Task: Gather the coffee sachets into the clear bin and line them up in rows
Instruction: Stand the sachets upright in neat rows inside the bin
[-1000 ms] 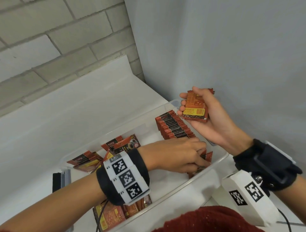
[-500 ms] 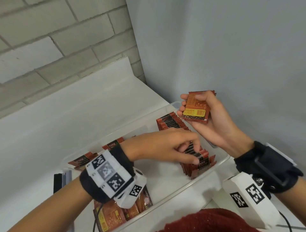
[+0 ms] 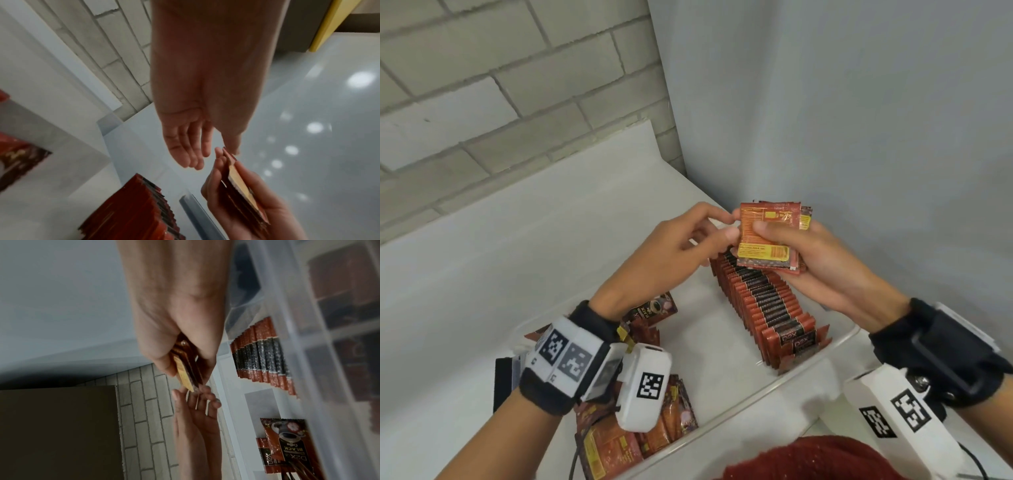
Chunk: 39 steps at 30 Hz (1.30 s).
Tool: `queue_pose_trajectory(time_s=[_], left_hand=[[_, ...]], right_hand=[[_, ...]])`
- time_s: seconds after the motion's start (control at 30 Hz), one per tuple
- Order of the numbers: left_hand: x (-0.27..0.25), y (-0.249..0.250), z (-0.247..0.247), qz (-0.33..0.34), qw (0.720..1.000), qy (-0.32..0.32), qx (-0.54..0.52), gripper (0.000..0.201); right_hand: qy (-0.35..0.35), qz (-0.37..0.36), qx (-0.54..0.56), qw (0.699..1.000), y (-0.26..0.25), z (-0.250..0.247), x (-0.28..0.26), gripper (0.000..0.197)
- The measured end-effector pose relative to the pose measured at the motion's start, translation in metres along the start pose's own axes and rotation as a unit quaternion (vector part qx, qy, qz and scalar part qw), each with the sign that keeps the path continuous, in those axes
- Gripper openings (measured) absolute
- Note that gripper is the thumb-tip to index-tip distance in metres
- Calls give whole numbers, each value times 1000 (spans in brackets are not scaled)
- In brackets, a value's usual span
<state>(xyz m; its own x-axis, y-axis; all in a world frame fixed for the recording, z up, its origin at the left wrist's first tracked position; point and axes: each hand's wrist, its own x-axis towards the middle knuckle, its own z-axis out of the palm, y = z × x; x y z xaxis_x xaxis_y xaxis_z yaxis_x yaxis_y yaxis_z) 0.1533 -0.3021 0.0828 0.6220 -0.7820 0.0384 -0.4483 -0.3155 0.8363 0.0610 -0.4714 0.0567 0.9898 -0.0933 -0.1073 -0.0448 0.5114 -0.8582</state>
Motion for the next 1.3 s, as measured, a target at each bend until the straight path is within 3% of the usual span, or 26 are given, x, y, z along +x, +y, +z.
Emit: queue_pose_trajectory(time_s=[0.43,0.63,0.7,0.83,0.9,1.0,1.1,1.23,1.3], left_hand=[[2,5,11,32,994,52,-94,23],[3,7,15,34,991,32,-124,40],[4,8,14,28,989,32,-143,40],[4,9,6,11,981,-2,-193,44],[3,7,0,32,980,-27,-197,32],[2,5,-7,58,976,-51,-203,12],[2,5,-11,66,967,-94,-228,18],[4,1,-14,65,967,-125,-211,41],[4,-1,-12,60,970,-122,-201,33]], right_hand=[[-1,2,-34,999,2,0,-2,27],[-31,10,-39,999,1,2,-3,31],[-35,13,-33,999,0,2,-4,44],[-62,38,-20,997,0,3,-2,97],[-78,48,-9,996,1,5,1,104],[-87,62,6,994,-1,6,1,82],[-109,79,-4,991,-2,6,-3,67],[-116,82,-10,990,-3,4,-5,30],[-90,77,-22,993,-2,2,-5,29]])
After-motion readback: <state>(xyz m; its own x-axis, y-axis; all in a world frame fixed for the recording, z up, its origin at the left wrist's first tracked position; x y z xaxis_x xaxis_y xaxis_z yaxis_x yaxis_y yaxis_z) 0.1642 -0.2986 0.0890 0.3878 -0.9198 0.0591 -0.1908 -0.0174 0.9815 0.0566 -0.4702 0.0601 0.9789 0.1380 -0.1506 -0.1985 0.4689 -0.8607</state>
